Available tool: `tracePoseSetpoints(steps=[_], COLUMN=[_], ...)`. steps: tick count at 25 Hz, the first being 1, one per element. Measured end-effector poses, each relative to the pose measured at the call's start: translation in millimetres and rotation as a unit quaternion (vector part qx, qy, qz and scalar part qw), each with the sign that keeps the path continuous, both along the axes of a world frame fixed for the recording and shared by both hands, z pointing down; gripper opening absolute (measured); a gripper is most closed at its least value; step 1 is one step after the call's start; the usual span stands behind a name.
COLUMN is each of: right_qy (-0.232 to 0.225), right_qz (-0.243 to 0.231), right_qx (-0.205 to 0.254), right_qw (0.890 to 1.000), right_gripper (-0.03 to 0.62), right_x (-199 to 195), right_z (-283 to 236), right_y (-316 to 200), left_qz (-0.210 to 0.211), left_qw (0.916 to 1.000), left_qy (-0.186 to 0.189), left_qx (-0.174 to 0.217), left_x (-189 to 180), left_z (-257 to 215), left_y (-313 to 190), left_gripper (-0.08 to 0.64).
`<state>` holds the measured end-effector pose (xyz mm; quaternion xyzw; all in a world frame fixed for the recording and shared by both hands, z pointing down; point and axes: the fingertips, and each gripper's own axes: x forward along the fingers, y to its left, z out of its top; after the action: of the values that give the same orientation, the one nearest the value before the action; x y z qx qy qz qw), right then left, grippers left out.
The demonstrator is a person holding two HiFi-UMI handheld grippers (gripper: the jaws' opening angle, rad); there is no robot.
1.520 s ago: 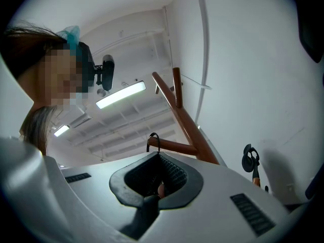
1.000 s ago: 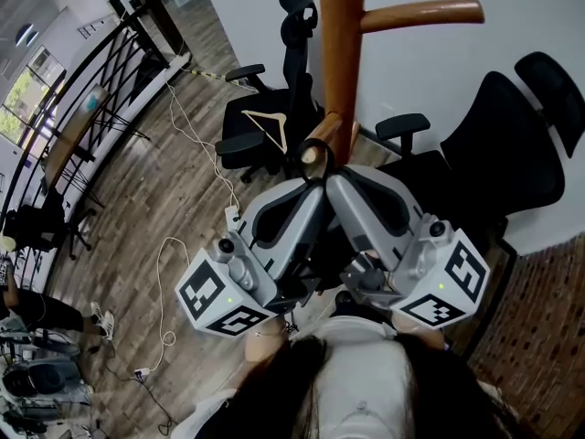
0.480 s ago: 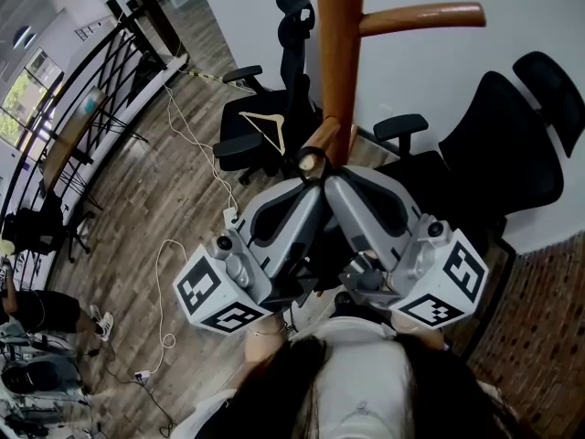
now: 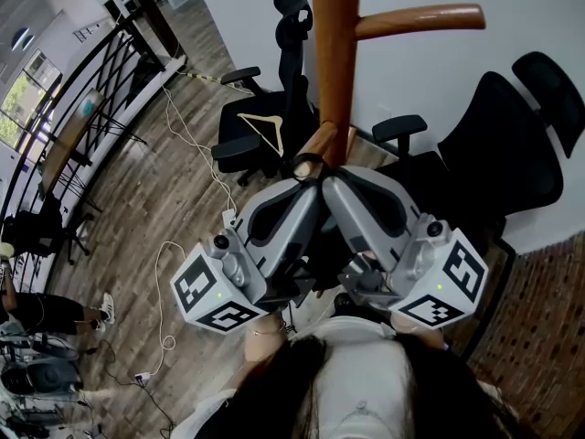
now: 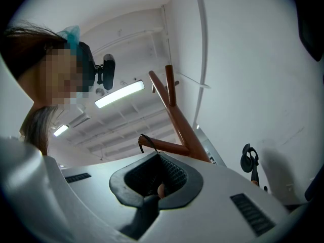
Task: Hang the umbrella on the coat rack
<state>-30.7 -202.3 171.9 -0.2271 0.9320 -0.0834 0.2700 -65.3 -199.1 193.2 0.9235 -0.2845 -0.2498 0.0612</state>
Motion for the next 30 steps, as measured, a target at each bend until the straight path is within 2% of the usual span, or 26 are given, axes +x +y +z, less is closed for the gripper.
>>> tracePoseSetpoints(steps=[20, 30], right_qy=[-0.004, 0.000], right_qz=[-0.009, -0.005], right_qx=[0.013, 0.016], right_qw=[1.000, 1.000], right_gripper=[0.035, 0.035], right_x=[0.0, 2.0], right_z=[-6.0, -5.7], right_y=[3.2, 6.0], left_qz=[0.005, 0.024], left_qw=[0.9999, 0.9995], left_qy=[0.004, 0.018], left_qx=[0.012, 0.005], left_x=[-0.9, 0.2], left_z=[-5.8, -4.1], left_y=[2.6, 2.9], left_gripper=[0.012, 0.012])
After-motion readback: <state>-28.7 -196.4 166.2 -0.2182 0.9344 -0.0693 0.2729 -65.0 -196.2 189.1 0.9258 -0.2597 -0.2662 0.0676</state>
